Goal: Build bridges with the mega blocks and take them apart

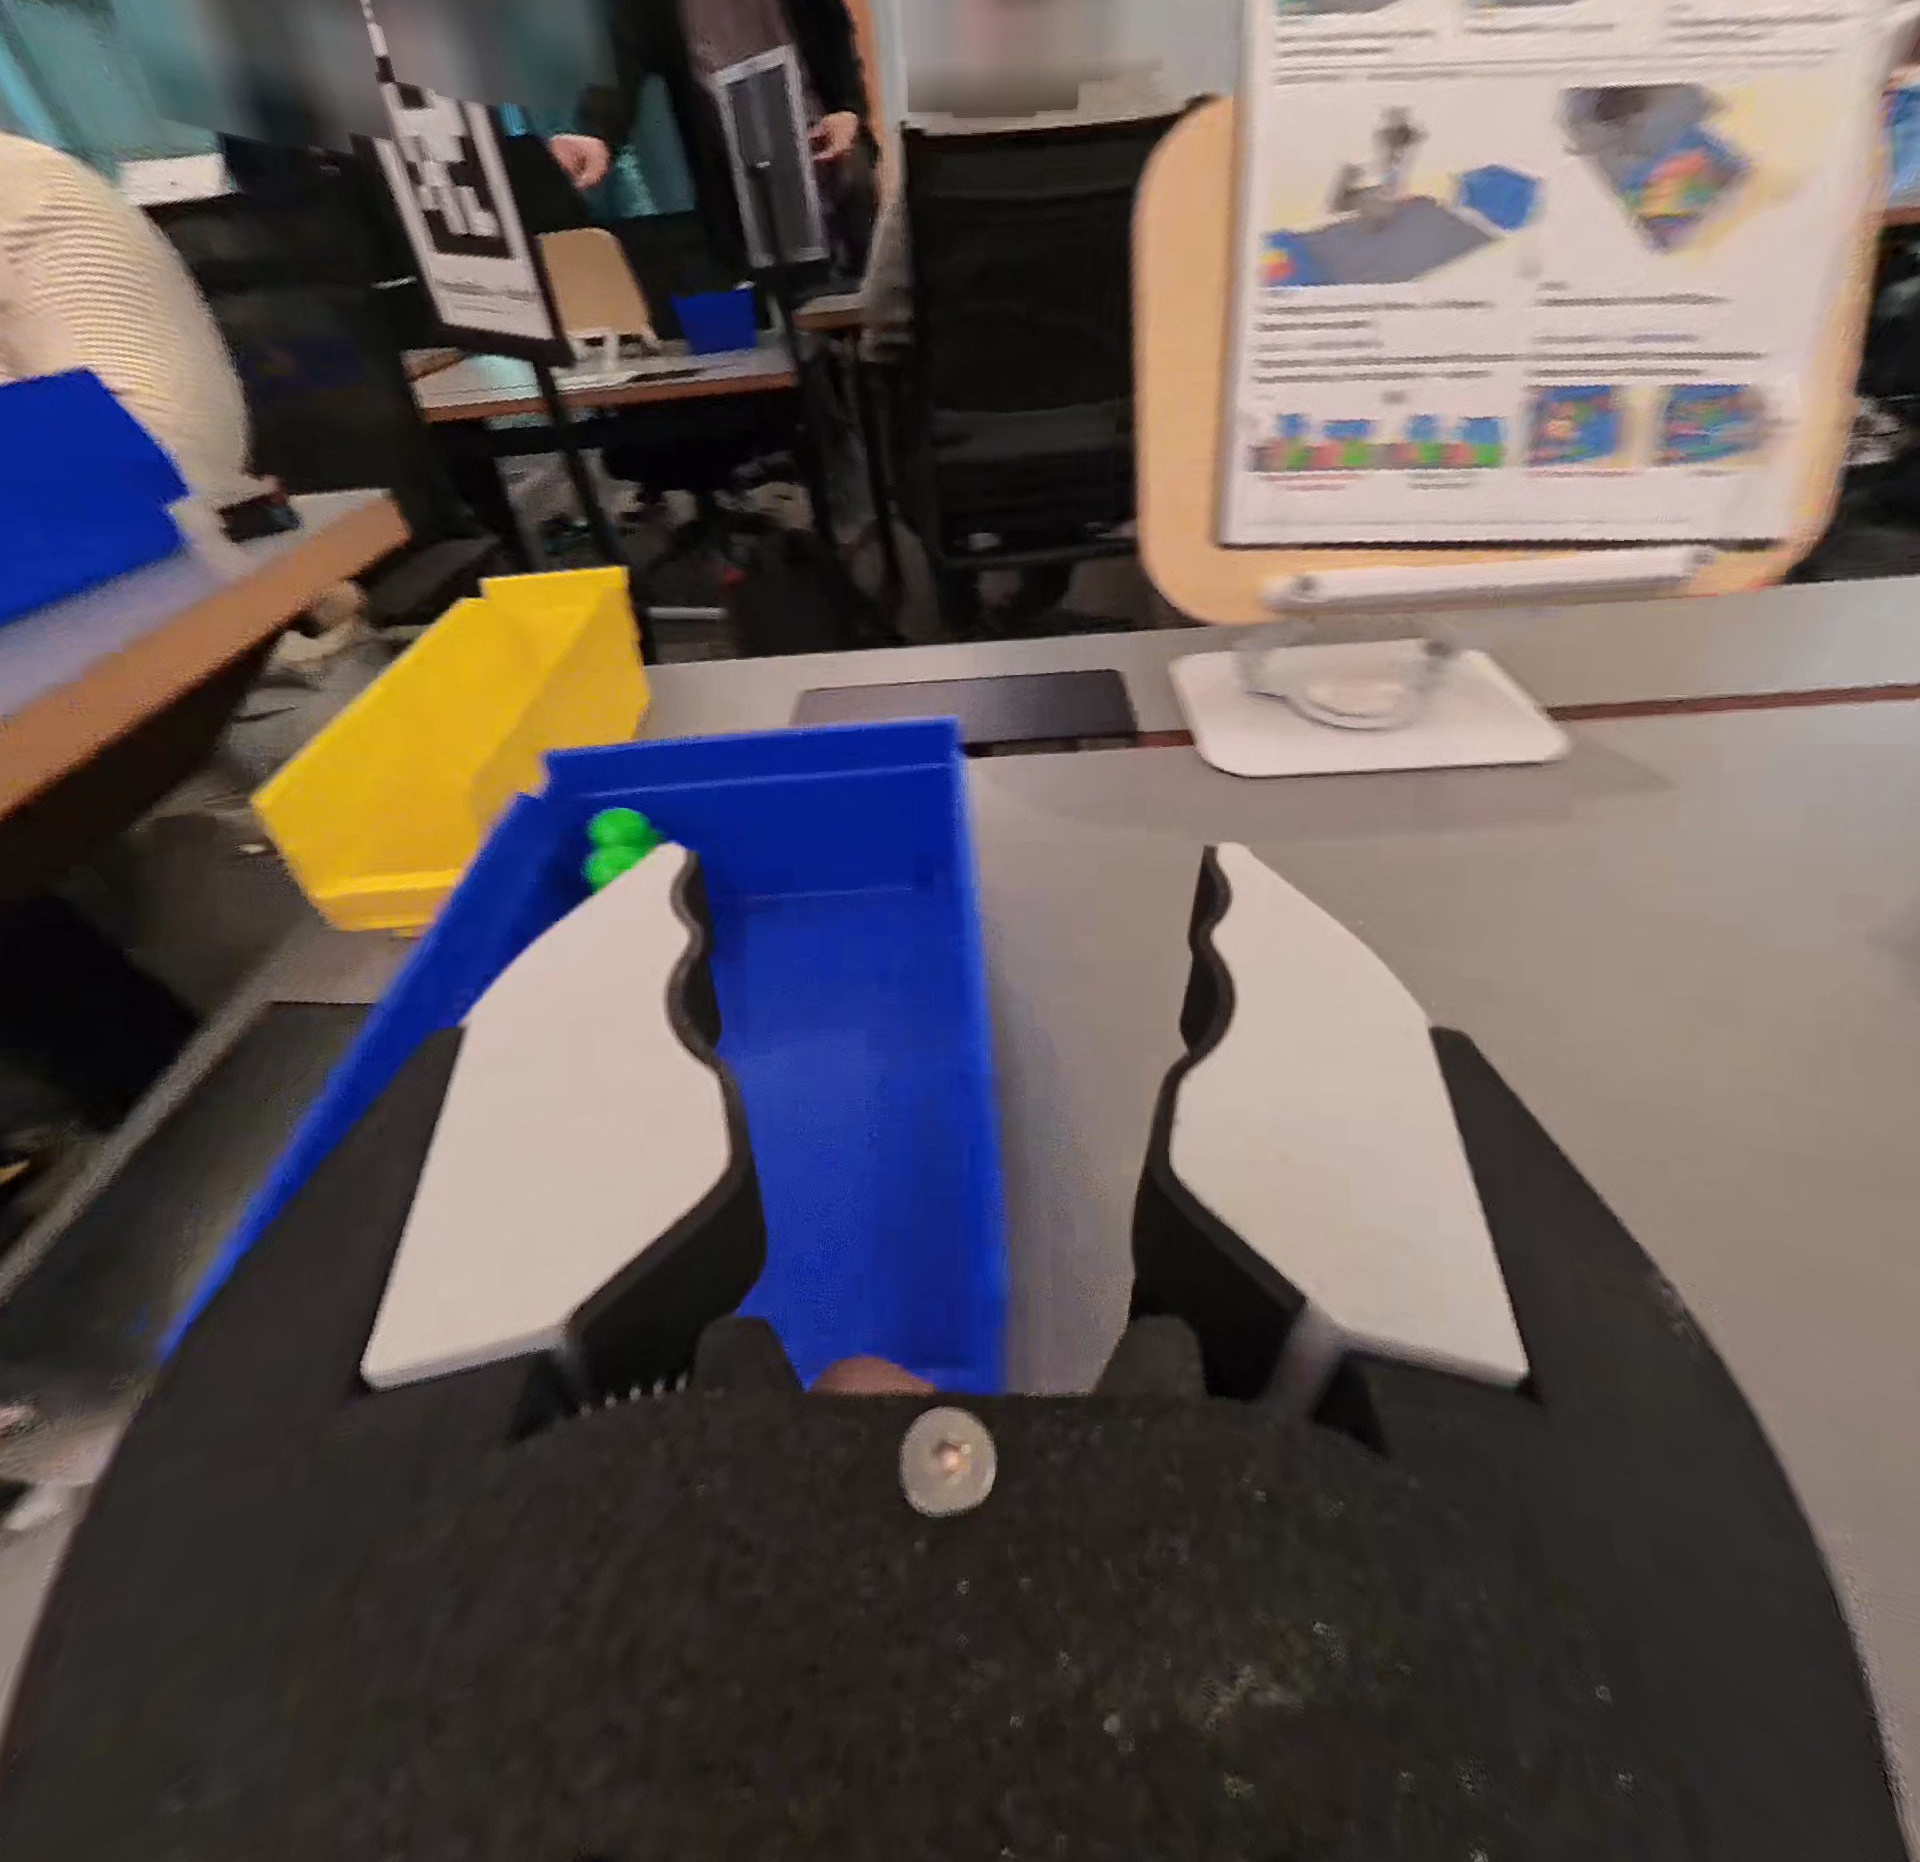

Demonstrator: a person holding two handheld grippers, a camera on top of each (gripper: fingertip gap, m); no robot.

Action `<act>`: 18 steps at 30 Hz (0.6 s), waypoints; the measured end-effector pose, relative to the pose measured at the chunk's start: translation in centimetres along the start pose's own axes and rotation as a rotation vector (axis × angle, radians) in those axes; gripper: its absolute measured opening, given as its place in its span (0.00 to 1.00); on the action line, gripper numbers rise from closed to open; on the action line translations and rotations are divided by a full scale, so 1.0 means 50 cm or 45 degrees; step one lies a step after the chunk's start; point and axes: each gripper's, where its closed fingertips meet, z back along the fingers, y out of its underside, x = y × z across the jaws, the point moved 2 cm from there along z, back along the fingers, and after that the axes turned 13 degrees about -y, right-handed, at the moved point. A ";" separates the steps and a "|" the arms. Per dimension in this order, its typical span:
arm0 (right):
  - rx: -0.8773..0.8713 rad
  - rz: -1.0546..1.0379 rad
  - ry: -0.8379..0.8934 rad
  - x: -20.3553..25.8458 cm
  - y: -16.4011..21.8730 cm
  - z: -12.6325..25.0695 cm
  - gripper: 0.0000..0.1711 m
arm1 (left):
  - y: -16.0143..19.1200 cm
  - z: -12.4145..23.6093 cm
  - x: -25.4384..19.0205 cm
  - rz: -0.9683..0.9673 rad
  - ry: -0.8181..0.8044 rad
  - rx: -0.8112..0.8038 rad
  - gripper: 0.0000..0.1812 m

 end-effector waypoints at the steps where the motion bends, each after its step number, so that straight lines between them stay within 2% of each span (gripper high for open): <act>1: 0.001 -0.009 -0.008 0.000 0.001 -0.001 0.43 | -0.007 -0.031 0.027 0.002 -0.035 0.013 0.49; 5: 0.001 -0.026 -0.021 -0.002 0.002 0.001 0.43 | 0.014 -0.168 0.097 0.033 -0.113 0.127 0.48; 11: -0.003 -0.045 -0.027 -0.008 0.000 0.005 0.42 | 0.147 -0.361 0.143 0.046 -0.196 0.455 0.49; 14: 0.000 -0.052 -0.037 -0.008 0.000 0.005 0.42 | 0.201 -0.423 0.156 0.071 -0.208 0.610 0.49; 18: 0.000 -0.052 -0.043 -0.007 0.000 0.006 0.41 | 0.235 -0.470 0.175 0.041 -0.280 0.692 0.48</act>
